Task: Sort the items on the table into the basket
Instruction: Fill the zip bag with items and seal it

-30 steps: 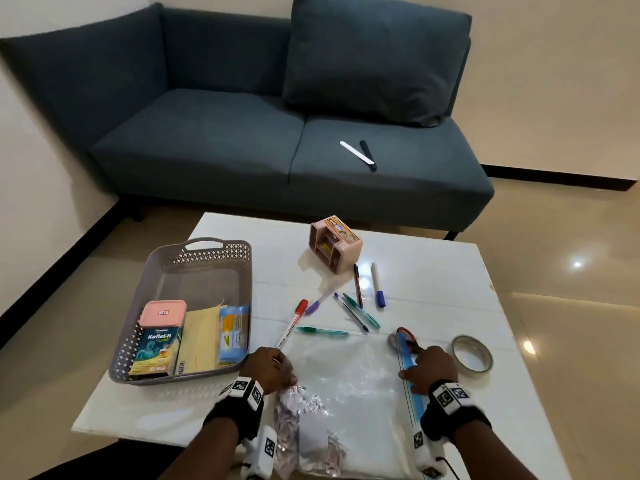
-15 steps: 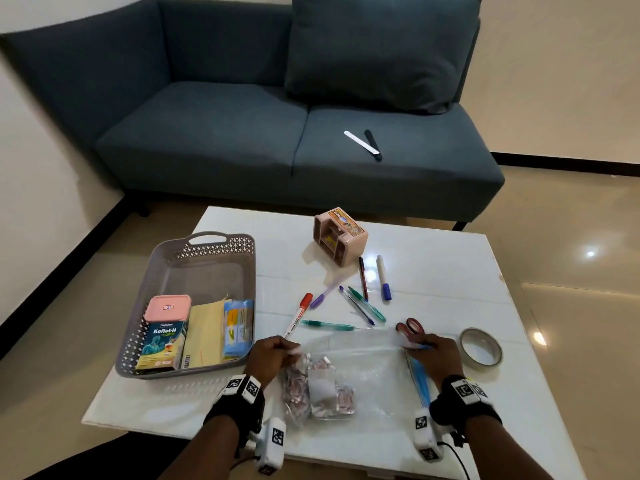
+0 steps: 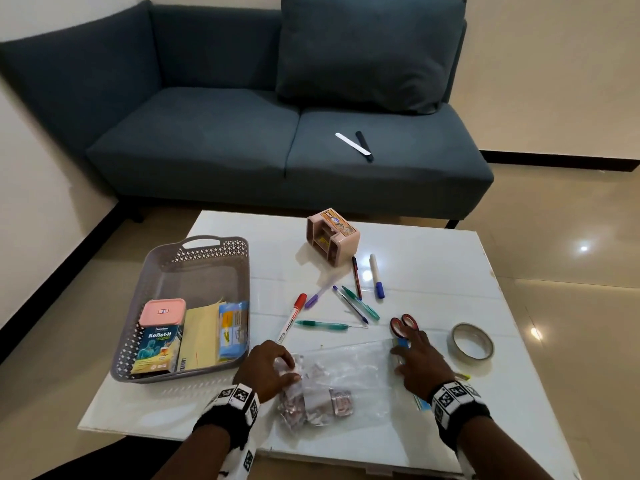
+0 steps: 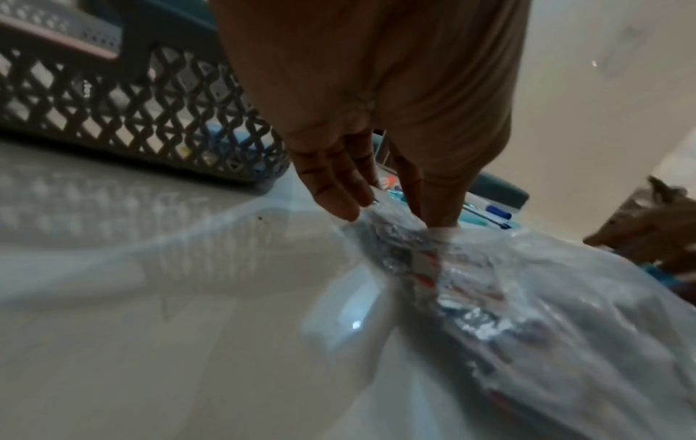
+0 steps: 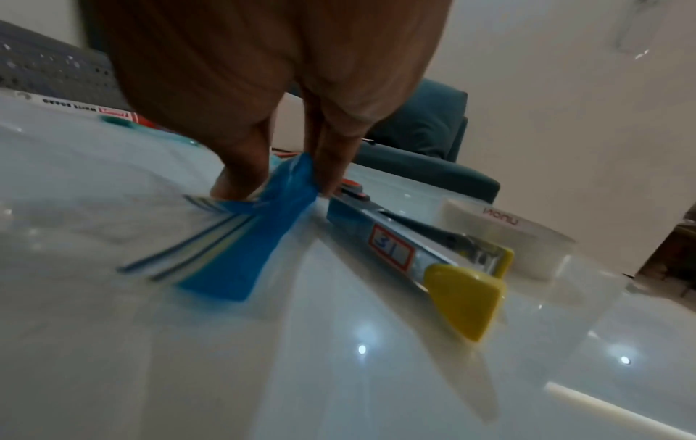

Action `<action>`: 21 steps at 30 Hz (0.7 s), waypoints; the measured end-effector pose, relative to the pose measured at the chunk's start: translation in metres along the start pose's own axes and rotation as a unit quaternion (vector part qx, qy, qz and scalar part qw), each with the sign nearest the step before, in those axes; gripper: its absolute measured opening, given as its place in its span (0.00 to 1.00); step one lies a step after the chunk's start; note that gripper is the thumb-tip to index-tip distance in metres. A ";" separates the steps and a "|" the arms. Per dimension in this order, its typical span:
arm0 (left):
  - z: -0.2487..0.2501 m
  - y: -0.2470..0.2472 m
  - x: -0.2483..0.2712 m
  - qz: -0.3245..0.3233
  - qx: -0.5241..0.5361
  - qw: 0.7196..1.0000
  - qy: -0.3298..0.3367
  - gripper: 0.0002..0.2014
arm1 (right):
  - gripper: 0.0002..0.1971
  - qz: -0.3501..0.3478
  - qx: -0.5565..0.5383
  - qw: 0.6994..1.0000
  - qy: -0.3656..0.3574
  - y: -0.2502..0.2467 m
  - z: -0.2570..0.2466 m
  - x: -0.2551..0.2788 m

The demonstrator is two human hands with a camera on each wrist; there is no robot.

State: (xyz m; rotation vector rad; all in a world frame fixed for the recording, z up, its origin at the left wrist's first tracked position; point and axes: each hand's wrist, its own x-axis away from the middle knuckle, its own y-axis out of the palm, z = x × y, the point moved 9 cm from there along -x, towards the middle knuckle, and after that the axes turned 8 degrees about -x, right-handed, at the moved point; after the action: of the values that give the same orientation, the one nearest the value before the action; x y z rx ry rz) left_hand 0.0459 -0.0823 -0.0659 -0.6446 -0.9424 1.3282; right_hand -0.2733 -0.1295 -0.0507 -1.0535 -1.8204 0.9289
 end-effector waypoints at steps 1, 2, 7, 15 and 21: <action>0.002 0.000 0.004 -0.003 -0.028 1.000 0.000 0.13 | 0.22 -0.015 0.040 0.999 0.015 0.000 -0.007 0.000; 0.005 0.001 0.008 0.003 -0.050 0.999 0.006 0.13 | 0.26 -0.026 0.084 0.996 0.028 -0.002 -0.017 0.000; 0.004 0.010 0.027 0.016 -0.073 0.996 -0.041 0.15 | 0.40 -0.023 0.063 0.992 -0.110 0.014 -0.123 0.023; 0.009 0.019 0.049 0.009 -0.076 0.989 -0.127 0.20 | 0.71 -0.134 0.095 0.984 -0.063 0.124 -0.120 0.070; 0.041 0.046 0.060 -0.185 -0.110 0.976 -0.046 0.26 | 0.60 -0.061 0.080 0.980 -0.173 0.092 -0.097 0.061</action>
State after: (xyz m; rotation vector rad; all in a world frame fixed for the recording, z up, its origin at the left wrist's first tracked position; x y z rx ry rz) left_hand -0.0139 -0.0213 -0.0723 -0.5452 -1.2303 0.9368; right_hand -0.1776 -0.0211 -0.0759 -0.7032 -2.0253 1.2184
